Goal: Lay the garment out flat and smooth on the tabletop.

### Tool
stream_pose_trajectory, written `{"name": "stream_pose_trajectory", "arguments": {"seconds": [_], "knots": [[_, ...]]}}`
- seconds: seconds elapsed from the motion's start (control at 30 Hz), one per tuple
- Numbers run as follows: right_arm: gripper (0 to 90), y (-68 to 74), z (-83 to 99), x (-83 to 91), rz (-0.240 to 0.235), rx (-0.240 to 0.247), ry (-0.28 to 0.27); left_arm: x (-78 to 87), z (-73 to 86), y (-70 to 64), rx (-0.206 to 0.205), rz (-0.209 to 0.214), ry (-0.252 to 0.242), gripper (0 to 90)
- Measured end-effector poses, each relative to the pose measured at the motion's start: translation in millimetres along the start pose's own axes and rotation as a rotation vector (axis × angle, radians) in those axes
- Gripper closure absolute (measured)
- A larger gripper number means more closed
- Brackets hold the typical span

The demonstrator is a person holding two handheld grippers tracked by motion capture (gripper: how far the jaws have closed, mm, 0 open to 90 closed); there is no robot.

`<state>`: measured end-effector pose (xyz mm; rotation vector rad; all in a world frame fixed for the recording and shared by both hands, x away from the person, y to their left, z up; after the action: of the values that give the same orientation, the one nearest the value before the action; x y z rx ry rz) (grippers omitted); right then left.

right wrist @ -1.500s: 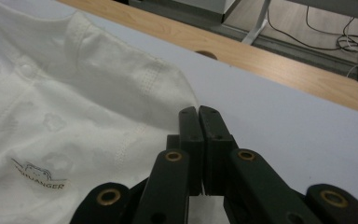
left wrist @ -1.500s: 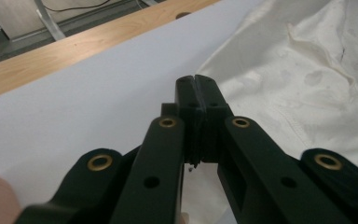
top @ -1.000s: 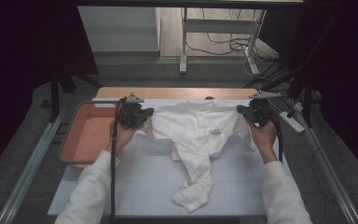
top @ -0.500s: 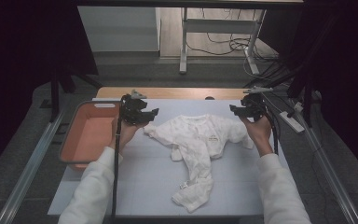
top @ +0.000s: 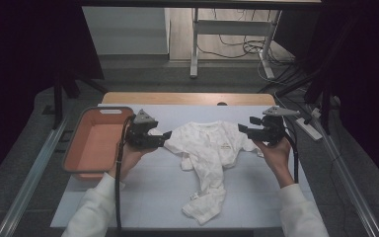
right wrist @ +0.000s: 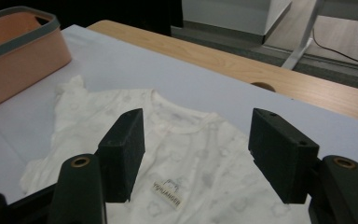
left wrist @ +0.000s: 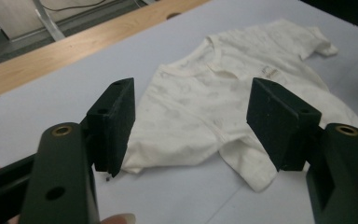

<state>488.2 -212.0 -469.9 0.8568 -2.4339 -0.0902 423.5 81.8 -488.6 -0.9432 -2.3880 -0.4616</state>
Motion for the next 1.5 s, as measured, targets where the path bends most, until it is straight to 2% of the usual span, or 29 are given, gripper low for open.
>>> {"name": "stream_pose_trajectory", "arguments": {"seconds": [0.1,0.17,0.3,0.43,0.5,0.67,0.93,1.2,1.33,1.5], "knots": [[35.5,6.5,8.0,-0.9,-0.027,0.015,0.015,-7.7,5.4,-2.5,0.005,0.019,0.02,32.5],[35.0,8.1,11.8,-3.0,-0.022,0.03,0.034,-11.4,6.1,-4.3,0.017,0.033,0.017,32.5],[34.9,11.0,15.2,-5.0,-0.031,0.039,0.041,-13.4,5.0,-8.8,0.002,0.043,0.014,32.5],[35.6,11.4,17.3,-4.3,-0.023,0.047,0.029,-14.7,6.1,-13.7,-0.007,0.046,0.022,31.5],[35.6,11.1,17.4,-2.1,-0.03,0.04,0.025,-15.1,6.7,-17.2,0.005,0.068,0.016,31.3],[35.5,9.2,18.4,3.8,-0.046,0.011,0.015,-17.6,8.8,-21.2,-0.007,0.062,0.031,31.4],[35.6,14.1,24.6,5.3,-0.053,0.018,0.025,-19.4,10.7,-23.0,-0.018,0.058,0.04,31.3],[35.6,35.9,43.9,21.6,-0.069,0.034,0.044,-17.6,16.6,-23.1,-0.023,0.055,0.052,31.3],[35.8,52.0,57.2,30.5,-0.1,0.033,0.05,-17.4,17.6,-23.6,-0.021,0.056,0.054,31.3],[35.8,78.0,77.5,31.7,-0.127,0.096,0.092,-17.2,18.1,-24.8,-0.023,0.057,0.055,31.3]]}}
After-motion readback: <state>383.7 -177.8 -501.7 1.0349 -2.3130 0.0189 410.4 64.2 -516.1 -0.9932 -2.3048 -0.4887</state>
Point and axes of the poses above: each handheld gripper's, and its own axes: x roughly backward along the jaws, z roughly out of its underside, y roughly to its left, the point moved 10 cm from there along -x, roughly forward along the jaws, and after that the axes turned 12 degrees about -x, right-handed, at the moved point
